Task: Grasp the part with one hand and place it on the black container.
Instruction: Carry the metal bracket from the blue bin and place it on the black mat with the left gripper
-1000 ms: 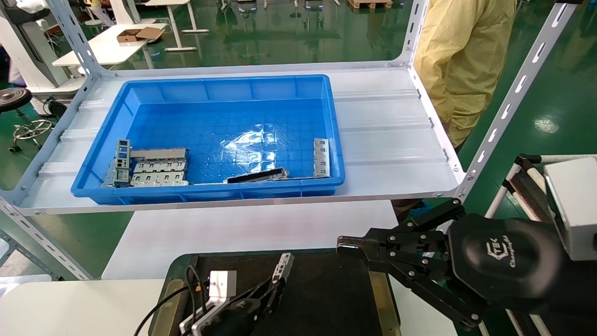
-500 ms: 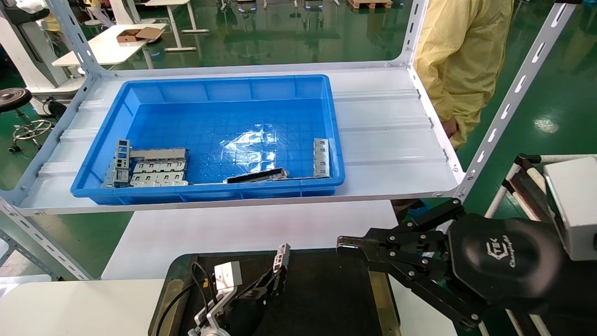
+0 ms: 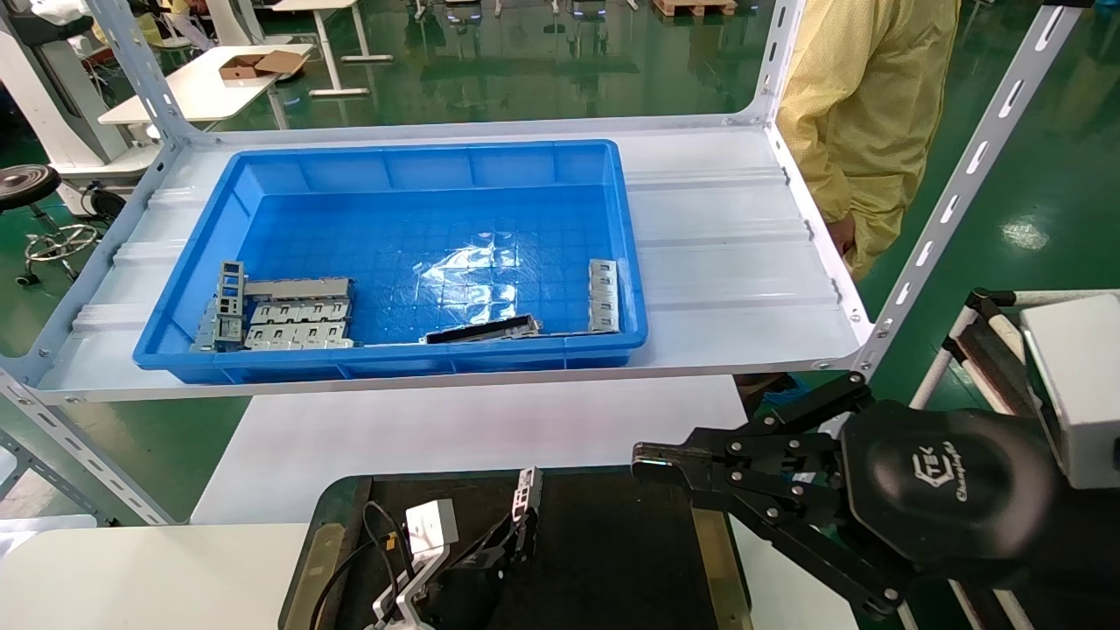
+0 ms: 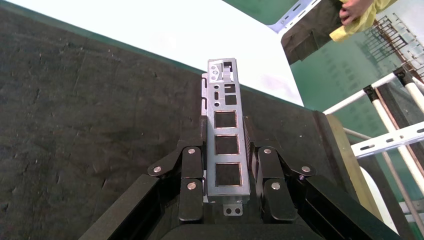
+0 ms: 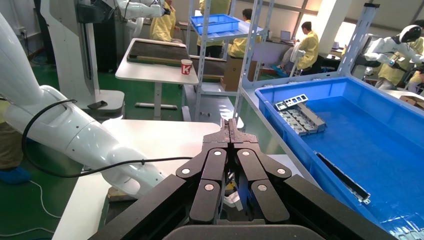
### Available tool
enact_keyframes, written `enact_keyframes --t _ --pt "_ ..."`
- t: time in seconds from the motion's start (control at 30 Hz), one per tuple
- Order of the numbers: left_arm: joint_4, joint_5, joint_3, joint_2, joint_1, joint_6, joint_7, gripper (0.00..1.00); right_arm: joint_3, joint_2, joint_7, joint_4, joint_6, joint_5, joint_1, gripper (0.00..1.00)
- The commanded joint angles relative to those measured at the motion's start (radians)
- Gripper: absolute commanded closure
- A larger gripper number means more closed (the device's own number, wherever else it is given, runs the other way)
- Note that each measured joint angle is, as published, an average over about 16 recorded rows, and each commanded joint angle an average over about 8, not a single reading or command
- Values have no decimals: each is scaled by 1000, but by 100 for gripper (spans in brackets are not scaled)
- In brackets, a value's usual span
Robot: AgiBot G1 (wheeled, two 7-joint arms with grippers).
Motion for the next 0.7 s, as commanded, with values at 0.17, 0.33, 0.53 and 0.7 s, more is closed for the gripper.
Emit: enact_keyframes --t 0.17,0.33,0.53,0.7 --pt "-2 -16 39 -2 2 -29 -13 100 0 0 0 0 0 0 0 100" --pt "3 -31 69 -2 -2 -48 -21 100 0 0 0 0 0 0 0 100" --pt "14 -50 103 -3 -10 -71 -30 100 0 0 0 0 0 0 0 100" --pt "14 -67 129 -6 -16 -84 -36 72 0 0 0 0 0 0 0 64"
